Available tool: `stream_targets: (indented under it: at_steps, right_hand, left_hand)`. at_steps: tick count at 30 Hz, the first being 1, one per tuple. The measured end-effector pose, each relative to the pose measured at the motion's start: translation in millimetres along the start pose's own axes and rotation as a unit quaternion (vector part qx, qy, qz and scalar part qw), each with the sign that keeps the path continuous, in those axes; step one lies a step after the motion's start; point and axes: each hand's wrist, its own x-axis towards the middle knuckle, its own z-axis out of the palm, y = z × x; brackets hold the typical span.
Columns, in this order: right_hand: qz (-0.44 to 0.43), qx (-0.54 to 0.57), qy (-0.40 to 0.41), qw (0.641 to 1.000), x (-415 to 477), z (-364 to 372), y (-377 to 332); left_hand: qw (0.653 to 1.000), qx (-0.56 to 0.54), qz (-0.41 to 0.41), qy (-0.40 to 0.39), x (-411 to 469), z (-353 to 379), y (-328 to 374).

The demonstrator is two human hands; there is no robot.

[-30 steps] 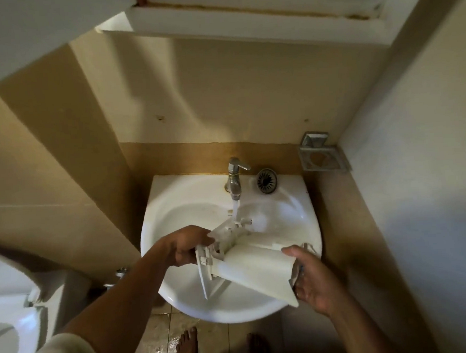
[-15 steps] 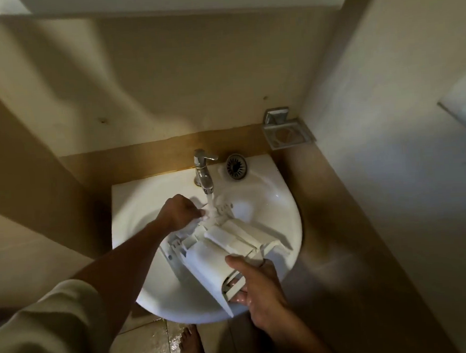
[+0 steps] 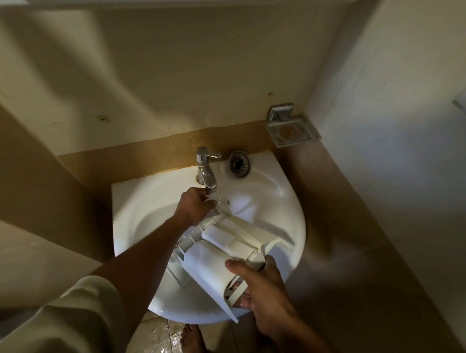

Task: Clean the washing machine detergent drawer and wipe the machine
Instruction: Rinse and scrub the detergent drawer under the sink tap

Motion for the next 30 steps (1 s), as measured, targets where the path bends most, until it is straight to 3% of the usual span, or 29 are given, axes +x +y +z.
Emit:
stream_targets:
  at_steps: [6, 10, 15, 21, 30]
  right_hand:
    - [-0.017, -0.01, -0.034, 0.999, -5, -18, -4]
    - [-0.02, -0.018, -0.038, 0.999, -6, -22, -10]
    - [-0.015, -0.01, -0.045, 0.999, 0, -26, -17]
    - [-0.03, -0.051, -0.064, 0.996, 5, -24, -26]
    - [-0.022, -0.044, -0.082, 0.995, 6, -26, -24]
  left_hand:
    - [0.995, -0.07, -0.077, -0.006, 7, 3, 10]
    - [0.995, -0.045, -0.089, -0.011, 14, 7, 17]
    - [0.989, -0.114, -0.091, -0.039, 10, 11, 12]
    - [0.992, -0.063, -0.113, 0.0, 10, 6, 10]
    - [0.992, -0.043, -0.112, -0.031, 4, -7, 8]
